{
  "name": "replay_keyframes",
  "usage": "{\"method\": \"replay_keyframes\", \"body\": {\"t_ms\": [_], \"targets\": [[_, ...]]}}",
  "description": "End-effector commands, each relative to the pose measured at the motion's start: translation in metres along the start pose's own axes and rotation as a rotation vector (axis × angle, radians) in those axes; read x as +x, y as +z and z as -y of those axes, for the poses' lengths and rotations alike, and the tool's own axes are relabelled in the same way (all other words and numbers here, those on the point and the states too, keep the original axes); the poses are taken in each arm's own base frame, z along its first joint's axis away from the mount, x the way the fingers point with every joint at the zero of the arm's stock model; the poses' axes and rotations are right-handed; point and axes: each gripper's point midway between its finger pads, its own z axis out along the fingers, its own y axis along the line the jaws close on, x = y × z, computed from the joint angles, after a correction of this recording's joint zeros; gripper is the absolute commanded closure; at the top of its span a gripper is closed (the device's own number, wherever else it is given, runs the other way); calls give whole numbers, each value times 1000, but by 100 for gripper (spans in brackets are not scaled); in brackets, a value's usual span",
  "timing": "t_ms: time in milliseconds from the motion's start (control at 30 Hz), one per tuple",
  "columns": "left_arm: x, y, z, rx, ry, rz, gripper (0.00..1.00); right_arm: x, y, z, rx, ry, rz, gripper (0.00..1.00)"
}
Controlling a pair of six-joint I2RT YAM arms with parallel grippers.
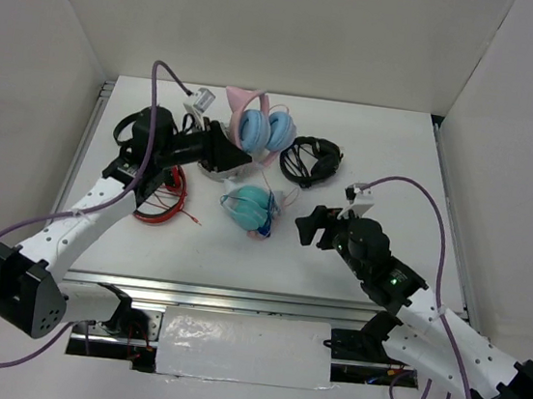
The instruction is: Wrap the headphones
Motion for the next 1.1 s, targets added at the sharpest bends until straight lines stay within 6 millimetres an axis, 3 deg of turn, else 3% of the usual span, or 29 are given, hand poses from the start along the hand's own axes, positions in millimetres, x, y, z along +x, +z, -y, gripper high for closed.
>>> {"method": "replay_keyframes", "body": {"t_ms": [0,100,167,200,367,433,600,700,833,867,933,967,1067], "targets": [[-43,-8,63,266,173,30,100,-20,-4,2,-45,-184,105,16],[-31,1,63,330,154,-36,100,-56,0,10,18,-189,184,23],[-23,4,64,349,142,-62,100,-61,12,11,51,-195,167,23],[-18,8,61,342,141,-71,100,-78,13,7,62,-188,194,23],[9,17,58,301,153,-146,100,-103,40,14,166,-219,193,20],[19,20,53,284,137,-167,100,-115,45,3,128,-227,216,20],[42,26,42,239,106,-224,100,-128,51,-25,-12,-252,261,18],[46,29,40,239,99,-237,100,-125,52,-31,-62,-268,259,17],[31,30,42,207,117,-200,100,-100,56,-23,-68,-269,183,14],[15,29,48,201,139,-164,100,-87,56,-16,-55,-263,154,14],[3,28,47,164,157,-143,100,-78,51,-3,-26,-227,136,14],[-17,28,53,144,182,-96,100,-63,49,7,-8,-207,107,14],[-50,25,57,112,200,-33,100,-47,34,25,18,-163,105,13]]}}
